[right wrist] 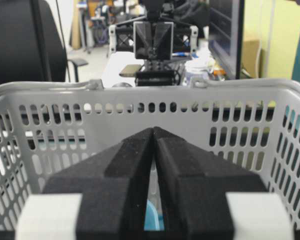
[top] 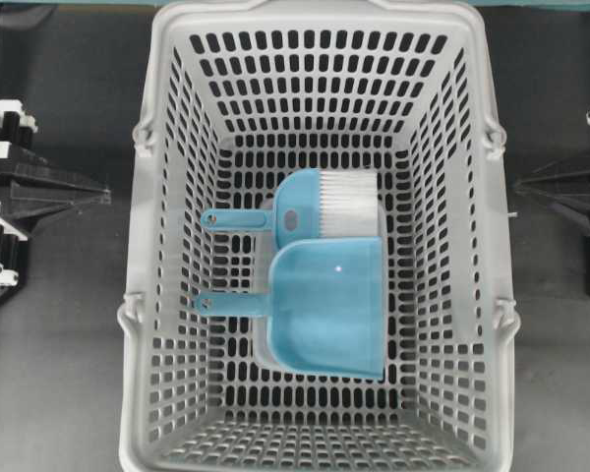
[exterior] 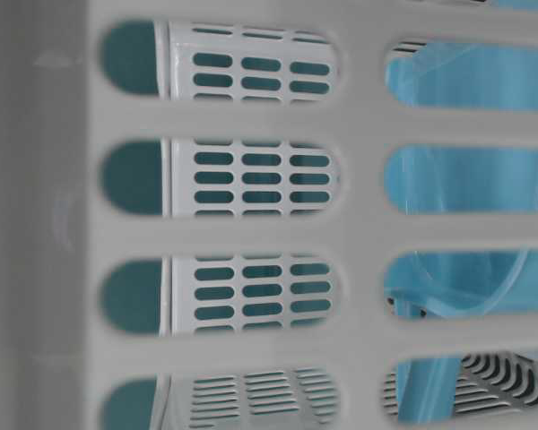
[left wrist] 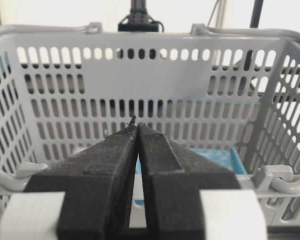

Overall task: Pick up the dustpan from the shopping basket with the left arm.
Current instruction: 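Move the left gripper over the blue dustpan handle in the basket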

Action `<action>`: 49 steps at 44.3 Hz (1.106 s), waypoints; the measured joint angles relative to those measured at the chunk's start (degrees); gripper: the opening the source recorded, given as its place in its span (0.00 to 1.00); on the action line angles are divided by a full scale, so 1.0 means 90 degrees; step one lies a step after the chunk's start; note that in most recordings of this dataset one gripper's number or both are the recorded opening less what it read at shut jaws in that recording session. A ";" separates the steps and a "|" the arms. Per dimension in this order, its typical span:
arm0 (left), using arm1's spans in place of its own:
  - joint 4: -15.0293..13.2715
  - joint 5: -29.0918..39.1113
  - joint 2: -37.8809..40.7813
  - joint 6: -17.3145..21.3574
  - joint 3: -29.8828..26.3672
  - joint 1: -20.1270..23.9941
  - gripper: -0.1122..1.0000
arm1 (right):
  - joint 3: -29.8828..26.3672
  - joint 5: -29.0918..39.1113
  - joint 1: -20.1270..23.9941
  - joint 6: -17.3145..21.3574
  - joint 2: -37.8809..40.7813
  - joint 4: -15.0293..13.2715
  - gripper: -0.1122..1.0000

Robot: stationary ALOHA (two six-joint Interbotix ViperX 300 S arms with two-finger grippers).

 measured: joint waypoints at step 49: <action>0.0244 0.9385 0.5859 -0.0527 -0.7363 -0.0947 0.11 | -0.0020 0.1455 0.0166 0.0186 -0.0488 0.0039 0.10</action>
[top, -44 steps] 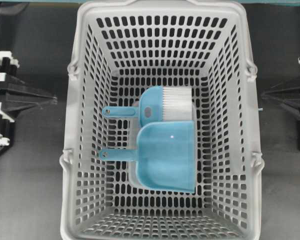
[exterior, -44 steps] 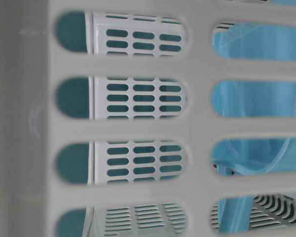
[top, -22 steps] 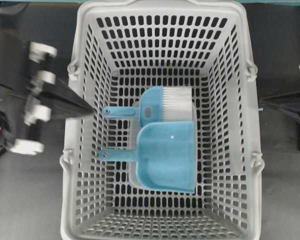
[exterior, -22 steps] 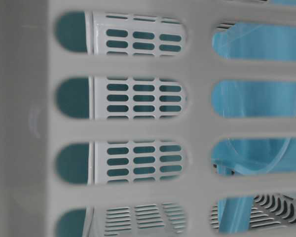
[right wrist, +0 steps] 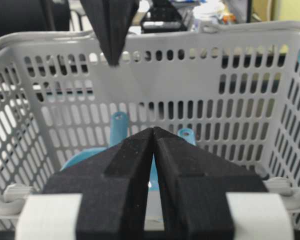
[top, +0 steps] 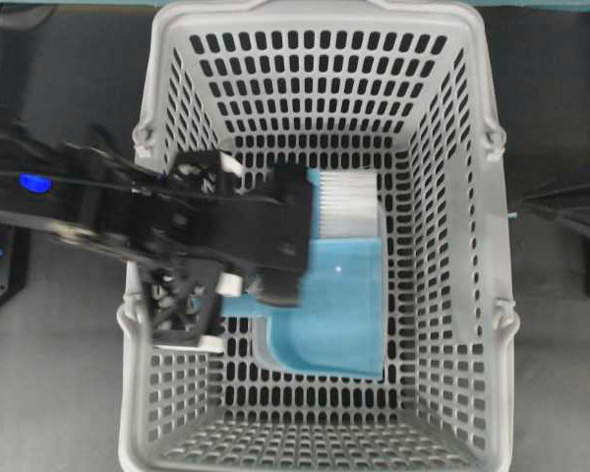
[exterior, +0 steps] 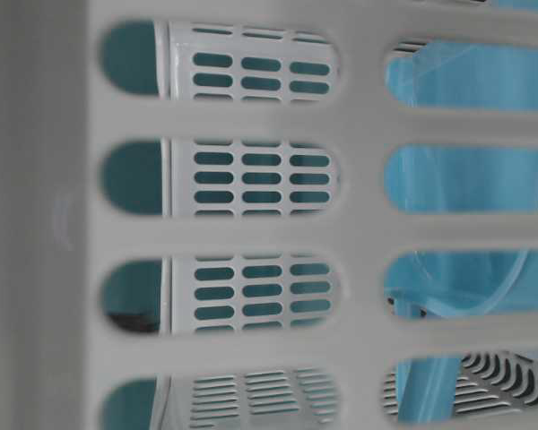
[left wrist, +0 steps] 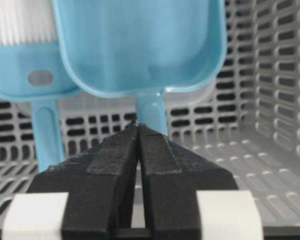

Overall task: Pick up the dustpan from the shopping basket with the left arm.
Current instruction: 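Move the left gripper over the blue dustpan handle in the basket, then lower the left gripper and close it on the dustpan handle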

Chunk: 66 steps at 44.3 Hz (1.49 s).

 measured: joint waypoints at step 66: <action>0.0000 -0.1641 0.0547 -0.0732 0.1396 -0.0098 0.37 | 0.0107 0.0000 0.0264 0.0020 -0.0010 0.0000 0.10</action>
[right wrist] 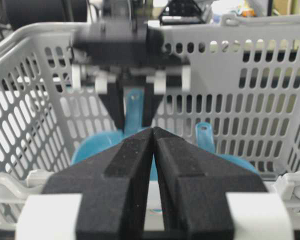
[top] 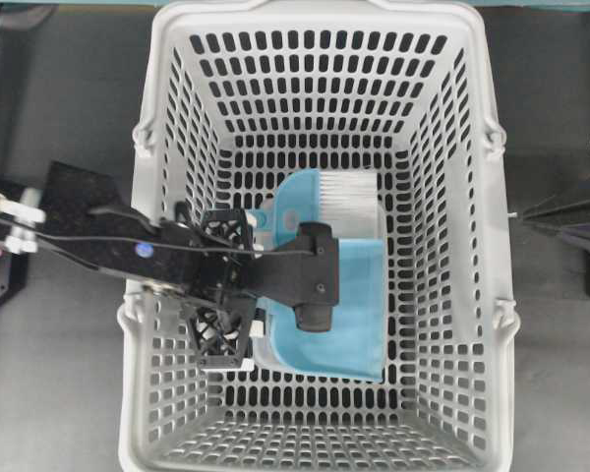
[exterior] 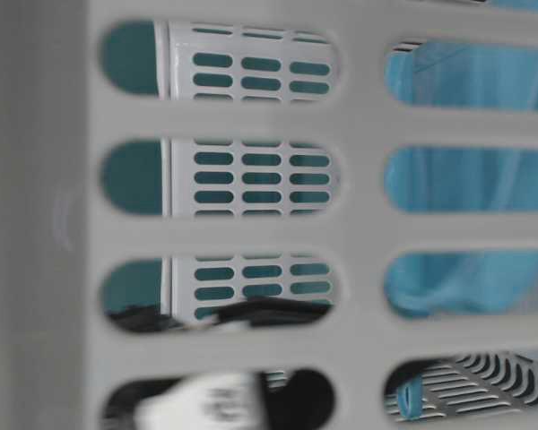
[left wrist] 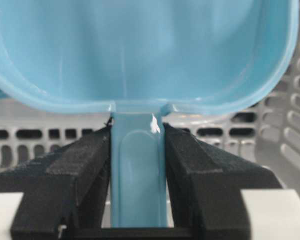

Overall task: Pick up the dustpan from the shopping basket with the left arm.
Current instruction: 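Lower the left gripper and close it on the dustpan handle, then lift the dustpan up and toward the left side of the basket, then hold the raised dustpan steady in the left gripper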

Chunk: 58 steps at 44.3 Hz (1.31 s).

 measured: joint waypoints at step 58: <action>0.0010 -0.0488 -0.2090 0.0059 -0.0293 0.0303 0.37 | 0.0029 -0.0010 0.0010 0.0000 -0.0078 0.0000 0.10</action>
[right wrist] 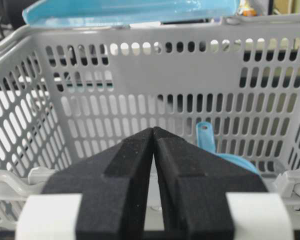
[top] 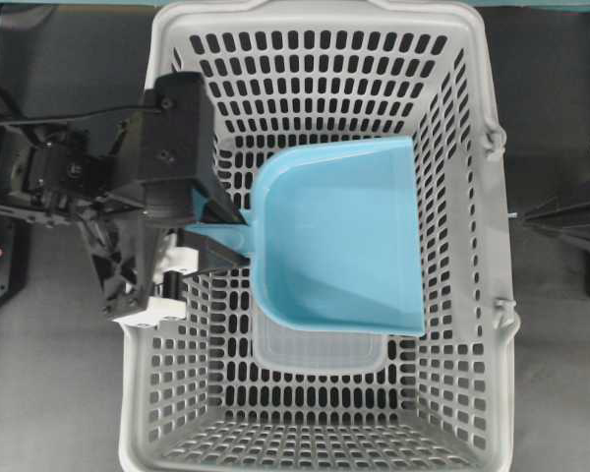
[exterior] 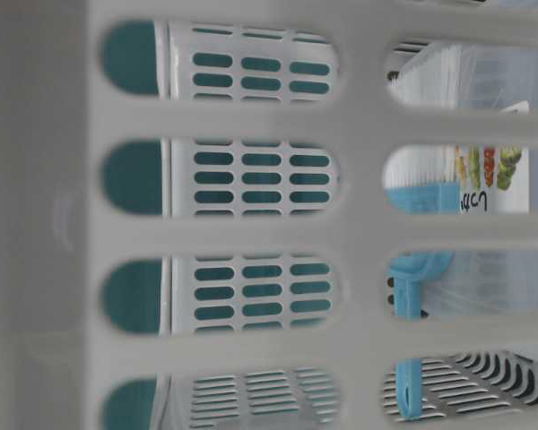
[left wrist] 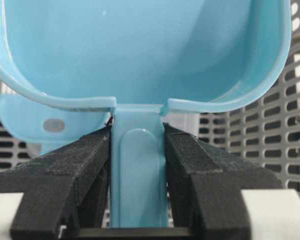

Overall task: Pick up the dustpan from the shopping basket with the left arm.
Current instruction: 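Hold the raised dustpan steady in the left gripper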

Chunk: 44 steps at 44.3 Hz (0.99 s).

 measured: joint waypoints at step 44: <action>0.0000 0.0049 0.0244 -0.0010 -0.0068 -0.0020 0.37 | 0.0039 0.0000 0.0000 0.0000 -0.0225 0.0000 0.10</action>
